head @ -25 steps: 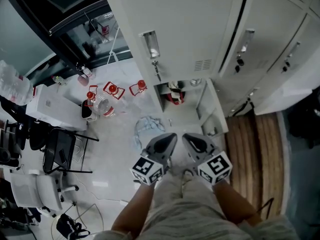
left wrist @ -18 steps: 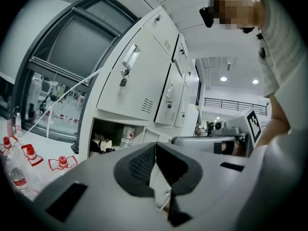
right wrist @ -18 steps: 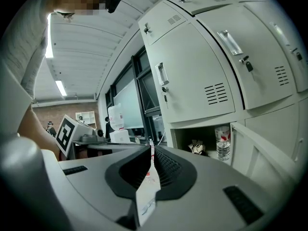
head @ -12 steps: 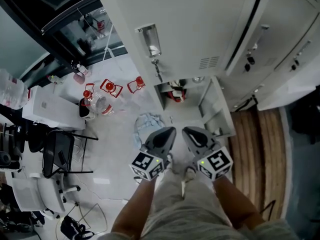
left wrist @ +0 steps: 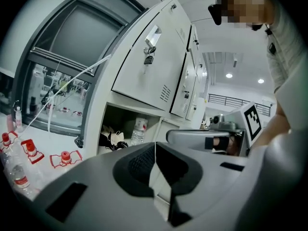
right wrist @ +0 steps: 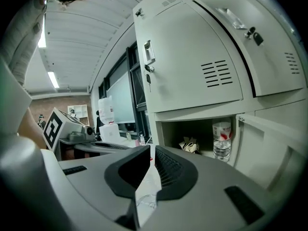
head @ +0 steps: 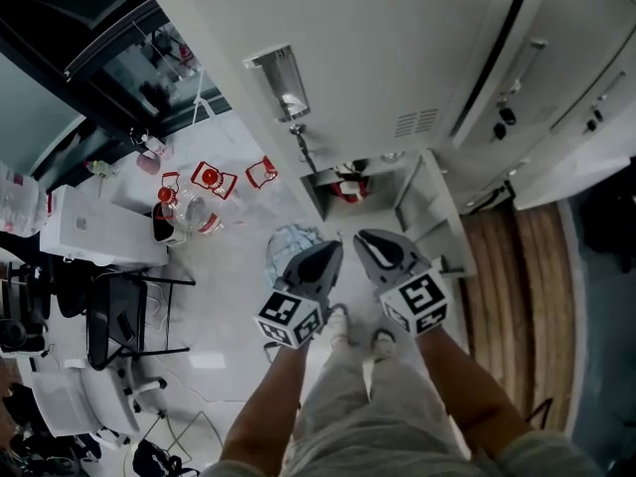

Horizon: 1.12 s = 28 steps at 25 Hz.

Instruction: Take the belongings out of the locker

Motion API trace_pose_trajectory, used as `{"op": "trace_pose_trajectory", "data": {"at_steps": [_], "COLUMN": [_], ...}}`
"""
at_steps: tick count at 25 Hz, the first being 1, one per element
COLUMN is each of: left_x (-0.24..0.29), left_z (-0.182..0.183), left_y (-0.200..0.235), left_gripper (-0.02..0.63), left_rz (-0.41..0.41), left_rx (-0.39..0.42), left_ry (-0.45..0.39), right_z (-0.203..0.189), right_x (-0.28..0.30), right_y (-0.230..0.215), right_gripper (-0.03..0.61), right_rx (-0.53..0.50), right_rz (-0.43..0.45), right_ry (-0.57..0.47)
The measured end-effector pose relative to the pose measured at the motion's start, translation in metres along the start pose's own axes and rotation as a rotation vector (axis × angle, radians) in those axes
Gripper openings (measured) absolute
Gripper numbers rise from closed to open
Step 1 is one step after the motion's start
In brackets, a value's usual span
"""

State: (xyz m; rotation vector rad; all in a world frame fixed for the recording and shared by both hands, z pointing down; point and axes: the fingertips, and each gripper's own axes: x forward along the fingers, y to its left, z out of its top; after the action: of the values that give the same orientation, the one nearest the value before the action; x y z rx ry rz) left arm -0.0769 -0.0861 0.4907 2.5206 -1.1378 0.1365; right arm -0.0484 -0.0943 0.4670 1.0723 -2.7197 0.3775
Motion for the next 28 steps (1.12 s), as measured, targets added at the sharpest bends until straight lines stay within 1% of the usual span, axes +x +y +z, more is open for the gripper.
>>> {"op": "trace_pose_trajectory", "data": {"at_steps": [3,5,11,15,18,22,28], "left_x": [0.008,0.014,0.023,0.021,0.019,0.02,0.022], "left_z": [-0.002,-0.001,-0.008,-0.015,-0.021,-0.027,-0.033], "left_y": [0.012,0.019,0.033,0.037,0.041,0.045,0.053], "left_gripper": [0.003,0.003,0.003,0.002,0.003,0.003,0.003], "left_rz": [0.007,0.011,0.031,0.038,0.04,0.037,0.036], "left_rx": [-0.013,-0.018,-0.034,-0.038,-0.041,-0.039,-0.031], "left_ry": [0.001,0.0,0.014,0.022,0.029,0.038,0.042], "right_z": [-0.004,-0.007,-0.023,-0.036,-0.044,-0.055,-0.076], "right_x": [0.012,0.019,0.041,0.06,0.074,0.092,0.112], "right_y": [-0.008,-0.014,-0.033,-0.046,-0.055,-0.063,-0.082], "right_gripper": [0.023,0.024,0.102,0.159,0.189,0.206,0.209], "right_rx": [-0.003,-0.013,-0.012,-0.027,-0.041,-0.063,-0.073], "right_rz": [-0.016,-0.026,-0.059,-0.072,-0.083,-0.102,-0.163], "right_ry": [0.005,0.012,0.056,0.102,0.129,0.163,0.213]}}
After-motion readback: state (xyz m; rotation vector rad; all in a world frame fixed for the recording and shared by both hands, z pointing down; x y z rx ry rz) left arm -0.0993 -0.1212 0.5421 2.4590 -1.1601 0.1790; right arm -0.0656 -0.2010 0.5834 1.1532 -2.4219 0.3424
